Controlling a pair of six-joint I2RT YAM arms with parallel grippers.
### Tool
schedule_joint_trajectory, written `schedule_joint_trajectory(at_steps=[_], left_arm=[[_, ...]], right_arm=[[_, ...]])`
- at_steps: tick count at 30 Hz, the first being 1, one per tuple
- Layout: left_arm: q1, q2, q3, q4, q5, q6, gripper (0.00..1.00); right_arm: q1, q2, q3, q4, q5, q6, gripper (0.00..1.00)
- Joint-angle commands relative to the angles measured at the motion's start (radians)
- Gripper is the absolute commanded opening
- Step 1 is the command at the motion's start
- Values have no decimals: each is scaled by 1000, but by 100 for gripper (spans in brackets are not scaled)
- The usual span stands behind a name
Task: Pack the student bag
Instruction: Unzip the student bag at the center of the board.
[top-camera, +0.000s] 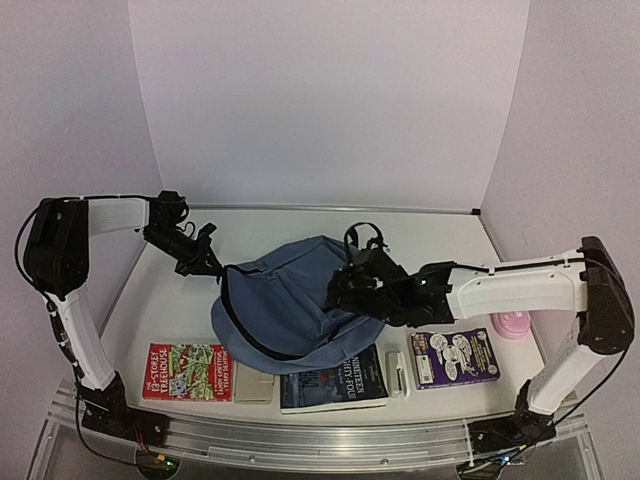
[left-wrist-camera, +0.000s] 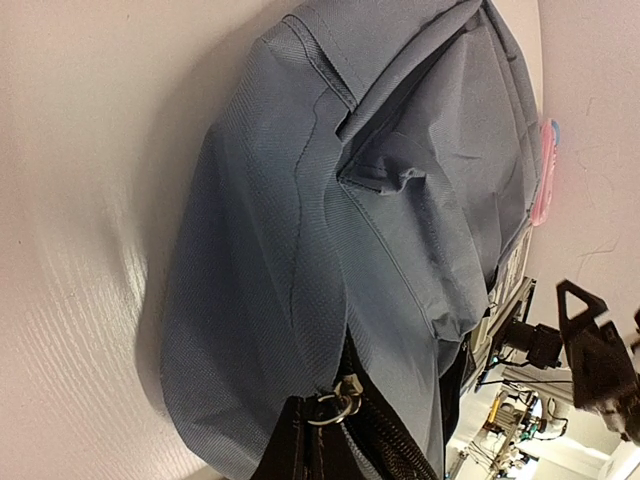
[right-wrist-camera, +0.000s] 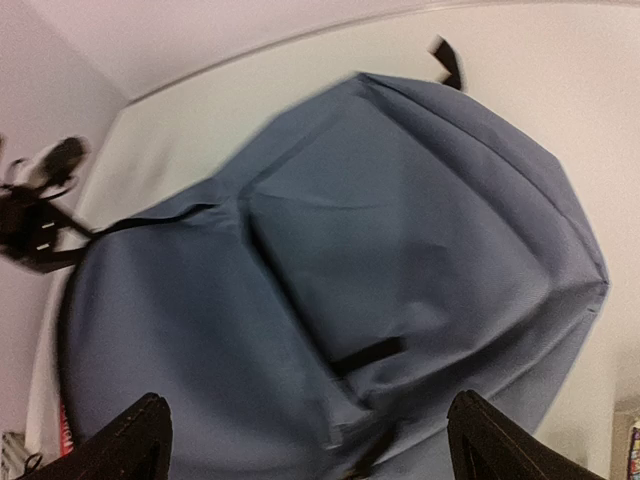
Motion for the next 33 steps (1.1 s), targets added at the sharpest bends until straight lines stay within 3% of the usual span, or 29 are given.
schedule_joint_trajectory(at_steps=[1,6,19,23,26,29,33], left_arm=[[-5,-27,36,31,27,-6,0],[-4,-30,36,32,33,-10,0],[-4,-45,34,34,43,-10,0],[-4,-56,31,30,44,-4,0],[-4,-60,35,18,63,8,0],[-8,-64,37,10,95,19,0],[-42,-80,35,-5,90,47,0]], right_arm=[[-95,-62,-103,-22,-119,140,94],[-169,-73,-196,23,-173,137,84],[-206,70,-269,186,-240,171,72],[-212,106,-252,236,-229,130,53],[-221,123,-223,245,-174,71,28],[-253,131,-190,245,-142,-3,10],[-327,148,-136,251,-144,-150,4]])
